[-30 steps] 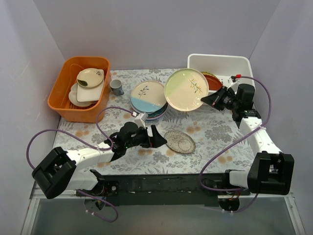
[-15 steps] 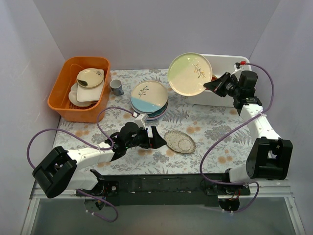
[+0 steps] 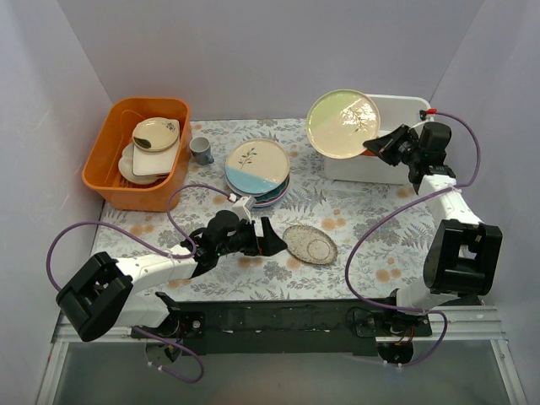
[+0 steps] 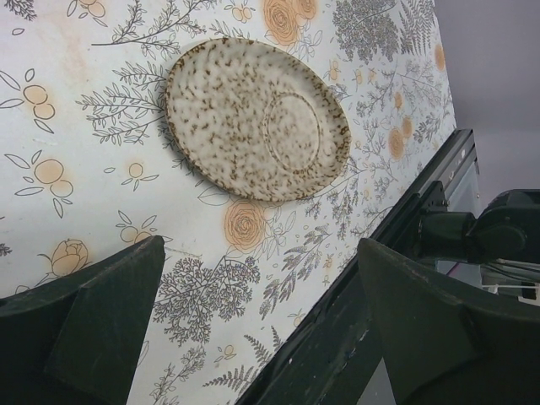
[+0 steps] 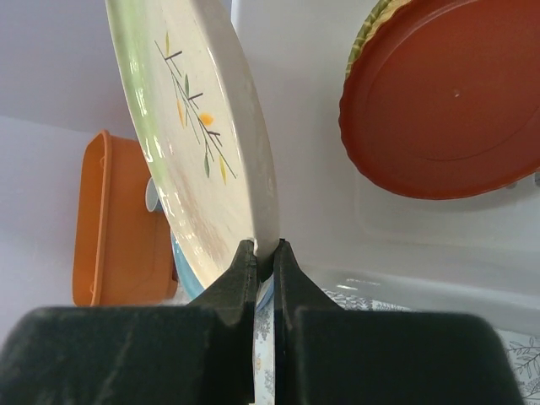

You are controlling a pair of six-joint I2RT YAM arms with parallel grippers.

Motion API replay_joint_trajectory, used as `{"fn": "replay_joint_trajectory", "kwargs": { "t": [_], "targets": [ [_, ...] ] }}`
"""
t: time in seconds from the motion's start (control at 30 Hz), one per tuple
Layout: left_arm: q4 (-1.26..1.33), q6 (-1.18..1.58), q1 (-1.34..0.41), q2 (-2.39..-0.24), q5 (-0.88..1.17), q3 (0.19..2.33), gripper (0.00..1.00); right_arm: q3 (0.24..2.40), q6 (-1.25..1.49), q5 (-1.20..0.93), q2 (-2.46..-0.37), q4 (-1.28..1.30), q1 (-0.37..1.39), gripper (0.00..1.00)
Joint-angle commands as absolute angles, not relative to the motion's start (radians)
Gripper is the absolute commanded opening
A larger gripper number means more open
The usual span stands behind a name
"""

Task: Place the plates into the plastic bin on the countertop
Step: Place the plate in the plastic bin.

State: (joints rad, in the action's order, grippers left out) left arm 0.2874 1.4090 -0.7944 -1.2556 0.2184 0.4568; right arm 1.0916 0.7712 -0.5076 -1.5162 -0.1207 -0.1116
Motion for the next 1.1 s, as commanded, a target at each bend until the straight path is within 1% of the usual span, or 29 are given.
{"fn": "replay_joint_trajectory", "kwargs": {
  "t": [0.0,0.4,0.63,1.07],
  "targets": [
    [0.270,1.391,-0.798,-1.261,0.204,0.480,0.98,1.207,0.818,-0.517,-1.508,-0.316,-0.129,0.01],
    [0.281,1.401,-0.798,-1.276,0.207,0.474,0.98,1.258,0.818,-0.456,-1.569,-0.333,-0.166,0.01],
    [0.284,1.399,-0.798,-1.285,0.210,0.474,0.98,1.255,0.781,-0.408,-1.549,-0.307,-0.196,0.01],
    [0.301,1.407,-0.798,-1.284,0.218,0.462,0.98,1.278,0.758,-0.400,-1.565,-0.285,-0.232,0.01]
  ]
}}
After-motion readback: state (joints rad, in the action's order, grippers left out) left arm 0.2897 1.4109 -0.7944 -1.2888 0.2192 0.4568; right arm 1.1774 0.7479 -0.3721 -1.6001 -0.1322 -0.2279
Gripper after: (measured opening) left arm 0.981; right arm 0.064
